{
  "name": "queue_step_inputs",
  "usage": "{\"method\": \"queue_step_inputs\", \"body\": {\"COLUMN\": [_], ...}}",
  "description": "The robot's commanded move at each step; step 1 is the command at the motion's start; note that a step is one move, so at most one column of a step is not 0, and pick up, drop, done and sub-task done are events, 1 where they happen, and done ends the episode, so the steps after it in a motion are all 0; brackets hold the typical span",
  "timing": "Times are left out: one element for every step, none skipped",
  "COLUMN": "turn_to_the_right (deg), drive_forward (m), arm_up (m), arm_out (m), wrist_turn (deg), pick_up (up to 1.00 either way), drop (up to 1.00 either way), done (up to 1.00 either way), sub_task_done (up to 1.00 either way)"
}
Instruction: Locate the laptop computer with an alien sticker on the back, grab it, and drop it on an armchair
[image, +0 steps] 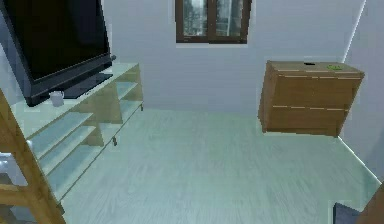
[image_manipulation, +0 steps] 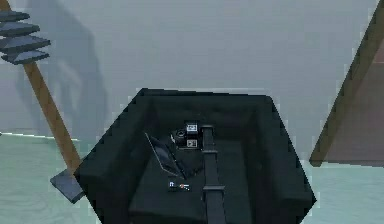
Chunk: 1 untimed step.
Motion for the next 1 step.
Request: {"method": "queue_step_inputs", "body": {"turn_to_the_right": [0.0], "drive_forward": [0.0], "arm_up": [0.0], "arm_out": [0.0], "wrist_turn": [0.0], "pick_up": [0.0], "drop": [0.0], "done": [1.0], "sub_task_done": [0.0]}}
